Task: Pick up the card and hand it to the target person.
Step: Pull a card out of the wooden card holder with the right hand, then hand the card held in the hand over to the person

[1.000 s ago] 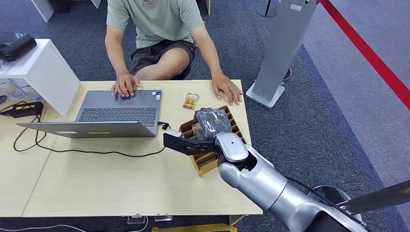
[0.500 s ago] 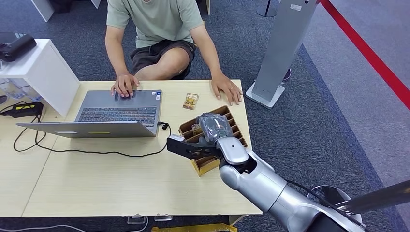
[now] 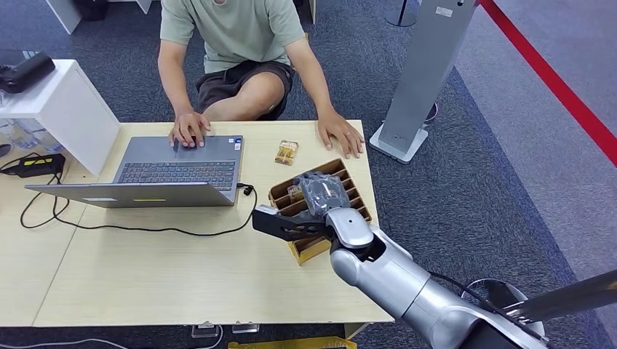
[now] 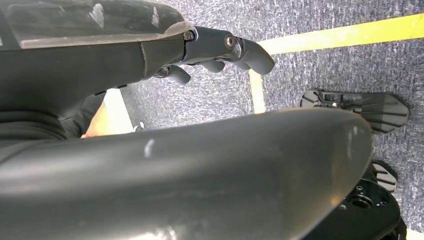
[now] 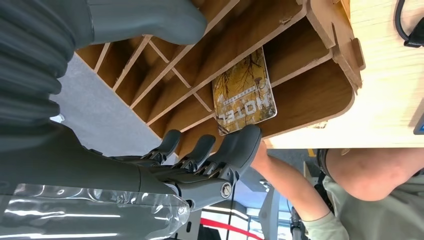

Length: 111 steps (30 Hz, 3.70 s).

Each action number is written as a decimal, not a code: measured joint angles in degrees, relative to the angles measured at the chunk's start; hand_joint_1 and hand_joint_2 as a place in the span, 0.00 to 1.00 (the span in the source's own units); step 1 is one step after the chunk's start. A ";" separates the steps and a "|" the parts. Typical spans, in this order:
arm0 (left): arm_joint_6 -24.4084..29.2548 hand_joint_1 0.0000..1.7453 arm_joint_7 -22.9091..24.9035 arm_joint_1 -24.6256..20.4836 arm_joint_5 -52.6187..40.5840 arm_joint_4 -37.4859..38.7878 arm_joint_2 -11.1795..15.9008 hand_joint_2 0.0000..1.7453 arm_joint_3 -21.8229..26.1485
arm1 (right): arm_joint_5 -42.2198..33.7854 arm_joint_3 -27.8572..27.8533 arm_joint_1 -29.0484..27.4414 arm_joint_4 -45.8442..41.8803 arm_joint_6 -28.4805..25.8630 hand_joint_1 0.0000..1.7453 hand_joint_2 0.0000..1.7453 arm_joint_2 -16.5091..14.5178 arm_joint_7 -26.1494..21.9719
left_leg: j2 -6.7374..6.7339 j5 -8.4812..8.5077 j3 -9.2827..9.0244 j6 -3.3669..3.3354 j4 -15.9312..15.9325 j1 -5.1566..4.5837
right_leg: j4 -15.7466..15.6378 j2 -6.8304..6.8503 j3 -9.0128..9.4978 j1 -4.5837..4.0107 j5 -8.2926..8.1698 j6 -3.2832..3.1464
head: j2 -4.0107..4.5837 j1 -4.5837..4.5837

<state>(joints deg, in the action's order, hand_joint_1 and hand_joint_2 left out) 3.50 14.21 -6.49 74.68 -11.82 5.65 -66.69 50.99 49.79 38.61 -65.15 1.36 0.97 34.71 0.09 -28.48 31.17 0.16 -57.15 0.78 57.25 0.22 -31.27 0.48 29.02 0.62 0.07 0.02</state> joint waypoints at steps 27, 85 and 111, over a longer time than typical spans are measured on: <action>-0.34 0.00 0.06 0.11 0.14 0.00 -0.01 0.00 0.00 | 0.10 -0.07 -0.56 0.71 0.01 0.74 1.00 -0.11 0.06 | 0.00 0.02 0.03 -0.02 0.00 0.00 | 0.01 0.01 -0.02 0.00 -0.01 -0.01 | 0.00 0.01; 0.45 0.00 0.08 0.21 0.11 0.00 -0.01 0.00 0.00 | -1.11 -1.68 3.59 -4.44 -0.68 0.83 1.00 0.72 0.78 | 0.00 0.02 0.05 -0.02 0.00 0.00 | 0.01 0.00 -0.04 0.00 -0.01 -0.01 | 0.00 0.01; -0.52 0.00 0.30 0.10 -2.03 0.00 -0.01 0.00 -0.22 | -2.37 -1.43 14.61 4.63 -9.69 0.83 1.00 -3.04 -8.81 | 0.01 0.03 0.09 -0.02 0.00 0.00 | 0.03 0.01 -0.04 0.00 -0.02 -0.02 | 0.00 -0.03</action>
<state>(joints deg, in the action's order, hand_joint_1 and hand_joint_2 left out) 2.97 14.51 -6.39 72.65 -11.82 5.64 -66.90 48.62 48.36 53.23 -60.52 -8.34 -2.07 25.90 0.10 -28.45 31.25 0.14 -57.16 0.78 57.28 0.23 -31.31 0.47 29.00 0.60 0.07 -0.01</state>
